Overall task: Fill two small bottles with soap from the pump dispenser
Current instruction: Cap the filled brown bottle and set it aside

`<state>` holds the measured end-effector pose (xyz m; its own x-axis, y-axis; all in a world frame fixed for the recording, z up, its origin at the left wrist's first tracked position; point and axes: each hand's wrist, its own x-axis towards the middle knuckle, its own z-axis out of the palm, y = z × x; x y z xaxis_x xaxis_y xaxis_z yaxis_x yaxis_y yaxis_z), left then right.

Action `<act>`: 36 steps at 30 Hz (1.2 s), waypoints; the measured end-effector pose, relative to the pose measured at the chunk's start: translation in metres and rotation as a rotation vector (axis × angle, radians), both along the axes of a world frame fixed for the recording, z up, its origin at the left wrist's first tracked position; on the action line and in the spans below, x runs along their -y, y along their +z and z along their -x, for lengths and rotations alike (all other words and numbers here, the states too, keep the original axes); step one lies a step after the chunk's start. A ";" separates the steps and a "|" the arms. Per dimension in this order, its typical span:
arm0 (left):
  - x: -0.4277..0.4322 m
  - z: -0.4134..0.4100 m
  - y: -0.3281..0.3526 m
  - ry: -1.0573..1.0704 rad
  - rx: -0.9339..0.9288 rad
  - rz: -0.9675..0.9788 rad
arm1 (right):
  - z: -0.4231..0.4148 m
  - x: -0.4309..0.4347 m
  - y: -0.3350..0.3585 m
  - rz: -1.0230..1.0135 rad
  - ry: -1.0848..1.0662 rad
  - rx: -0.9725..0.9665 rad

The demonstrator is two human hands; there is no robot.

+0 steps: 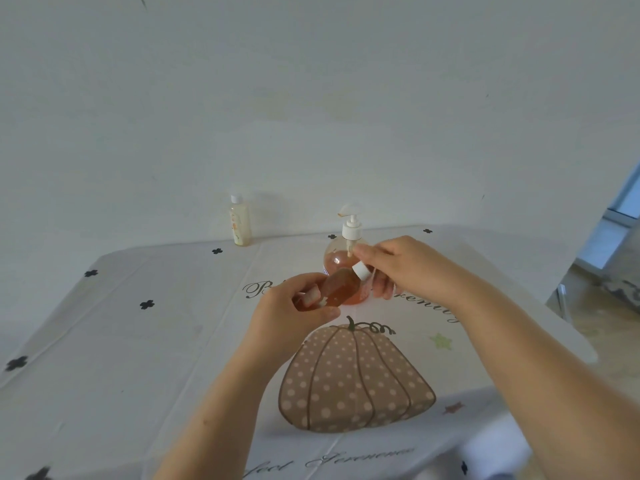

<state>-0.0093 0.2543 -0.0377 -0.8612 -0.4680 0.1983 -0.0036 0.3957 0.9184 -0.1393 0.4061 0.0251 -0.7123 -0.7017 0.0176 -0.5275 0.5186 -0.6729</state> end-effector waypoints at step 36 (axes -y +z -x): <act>0.095 0.012 -0.002 0.323 0.010 0.099 | -0.007 0.151 -0.008 0.166 -0.025 -0.069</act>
<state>-0.0213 0.1588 -0.0395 -0.6733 -0.6963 0.2487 -0.1521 0.4597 0.8750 -0.1324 0.2547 0.0167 -0.7227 -0.6671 0.1809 -0.5633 0.4169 -0.7133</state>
